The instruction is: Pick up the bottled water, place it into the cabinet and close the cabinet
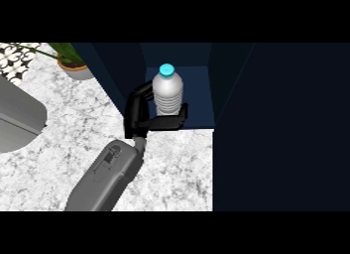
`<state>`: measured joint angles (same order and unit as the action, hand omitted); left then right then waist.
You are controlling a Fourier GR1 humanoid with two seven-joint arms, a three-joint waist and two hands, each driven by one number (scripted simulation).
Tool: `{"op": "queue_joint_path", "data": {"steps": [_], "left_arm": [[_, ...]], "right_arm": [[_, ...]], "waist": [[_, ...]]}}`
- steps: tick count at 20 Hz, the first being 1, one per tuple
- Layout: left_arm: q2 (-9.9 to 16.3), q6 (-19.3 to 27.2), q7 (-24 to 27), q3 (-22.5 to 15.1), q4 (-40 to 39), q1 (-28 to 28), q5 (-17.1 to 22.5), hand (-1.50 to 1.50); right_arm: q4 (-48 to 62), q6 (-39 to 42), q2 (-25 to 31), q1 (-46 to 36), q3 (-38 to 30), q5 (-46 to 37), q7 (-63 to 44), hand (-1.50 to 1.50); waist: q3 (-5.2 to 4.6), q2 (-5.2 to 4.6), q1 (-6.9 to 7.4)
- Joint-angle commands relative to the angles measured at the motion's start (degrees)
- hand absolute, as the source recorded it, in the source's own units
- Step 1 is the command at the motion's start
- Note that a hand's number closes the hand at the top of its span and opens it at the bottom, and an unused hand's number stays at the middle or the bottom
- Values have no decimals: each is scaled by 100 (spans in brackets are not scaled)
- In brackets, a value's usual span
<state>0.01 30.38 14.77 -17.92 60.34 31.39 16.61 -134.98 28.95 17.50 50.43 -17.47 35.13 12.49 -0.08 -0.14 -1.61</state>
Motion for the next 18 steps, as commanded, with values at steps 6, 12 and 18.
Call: {"op": "queue_joint_path", "data": {"steps": [6,12,18], "left_arm": [[-1,236,52,176,-1464,1175,431,150],[-1,142,677,611,-2560,1795,689,150],[0,266,864,706,-3400,2520,777,150]], "right_arm": [[-835,-248,-178,-7,228,478,-373,-150],[-742,107,-109,326,-7,783,-191,-150],[-530,50,230,-30,-211,855,-318,-150]], "waist": [[-2,-32,-71],[-5,-53,-221],[-2,-67,-195]]}}
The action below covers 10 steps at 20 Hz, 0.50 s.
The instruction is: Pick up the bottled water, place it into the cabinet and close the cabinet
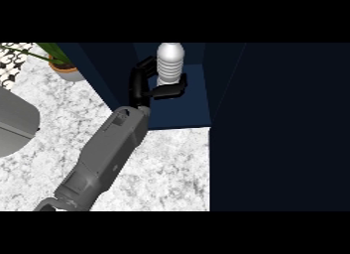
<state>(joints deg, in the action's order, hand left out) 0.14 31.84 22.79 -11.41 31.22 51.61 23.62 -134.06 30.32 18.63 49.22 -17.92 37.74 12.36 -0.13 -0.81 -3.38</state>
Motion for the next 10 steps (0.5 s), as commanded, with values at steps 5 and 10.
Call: {"op": "queue_joint_path", "data": {"steps": [5,10], "left_arm": [[-14,284,369,135,-1126,799,-102,150],[90,302,332,171,-1805,1196,-260,-150]], "right_arm": [[-828,-251,-52,209,35,537,-348,-150],[-503,-122,70,-67,4,521,-202,-150]], "waist": [[0,-13,-47],[3,-51,-86]]}}
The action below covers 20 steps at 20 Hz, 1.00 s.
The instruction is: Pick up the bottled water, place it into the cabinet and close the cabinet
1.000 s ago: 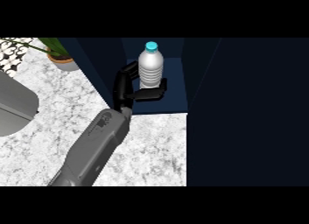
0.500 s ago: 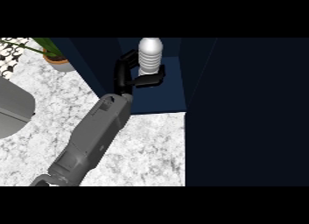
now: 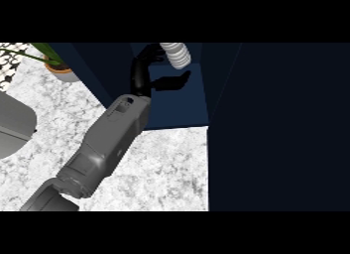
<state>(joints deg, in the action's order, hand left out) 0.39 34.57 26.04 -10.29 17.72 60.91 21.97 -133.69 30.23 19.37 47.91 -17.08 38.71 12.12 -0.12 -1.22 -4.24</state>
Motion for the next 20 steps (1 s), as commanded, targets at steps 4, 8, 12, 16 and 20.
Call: {"op": "queue_joint_path", "data": {"steps": [4,8,12,16,20], "left_arm": [[-36,-27,31,160,-628,421,-35,-150],[58,-39,136,239,-835,576,-93,-150],[-35,-386,631,266,-657,392,8,-150],[10,-956,1119,541,-421,433,145,-150],[-37,-1038,1344,398,-377,362,218,-150]], "right_arm": [[-561,-278,80,-81,-126,560,-296,-150],[-762,-13,9,312,-62,400,-208,-150],[-551,-80,-129,49,171,229,-151,-150],[-506,-14,2,15,-108,253,-69,-150],[-470,-249,-33,-202,-100,197,-173,-150]], "waist": [[0,-6,32],[-3,-12,-94],[-2,-21,-76],[-3,7,65],[1,22,77]]}}
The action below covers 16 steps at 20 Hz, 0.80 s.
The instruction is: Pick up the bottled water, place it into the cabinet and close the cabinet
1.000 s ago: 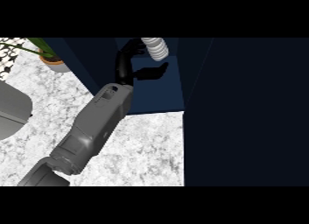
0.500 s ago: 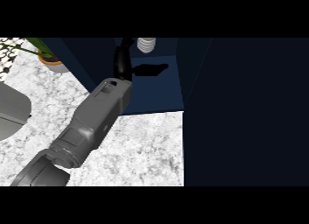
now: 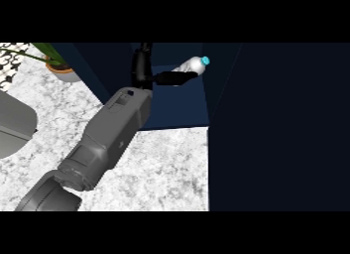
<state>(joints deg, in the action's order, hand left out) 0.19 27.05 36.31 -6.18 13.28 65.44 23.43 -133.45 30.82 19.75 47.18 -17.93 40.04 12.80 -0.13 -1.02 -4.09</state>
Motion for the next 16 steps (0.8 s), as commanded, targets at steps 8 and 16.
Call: {"op": "queue_joint_path", "data": {"steps": [8,16], "left_arm": [[-18,-43,167,-655,906,-501,843,-150],[-18,-186,-184,-1614,2481,-1725,1179,-150]], "right_arm": [[-635,-281,81,-131,-77,278,-511,-150],[-941,-699,-180,3,-22,92,-685,-150]], "waist": [[6,85,42],[4,169,385]]}}
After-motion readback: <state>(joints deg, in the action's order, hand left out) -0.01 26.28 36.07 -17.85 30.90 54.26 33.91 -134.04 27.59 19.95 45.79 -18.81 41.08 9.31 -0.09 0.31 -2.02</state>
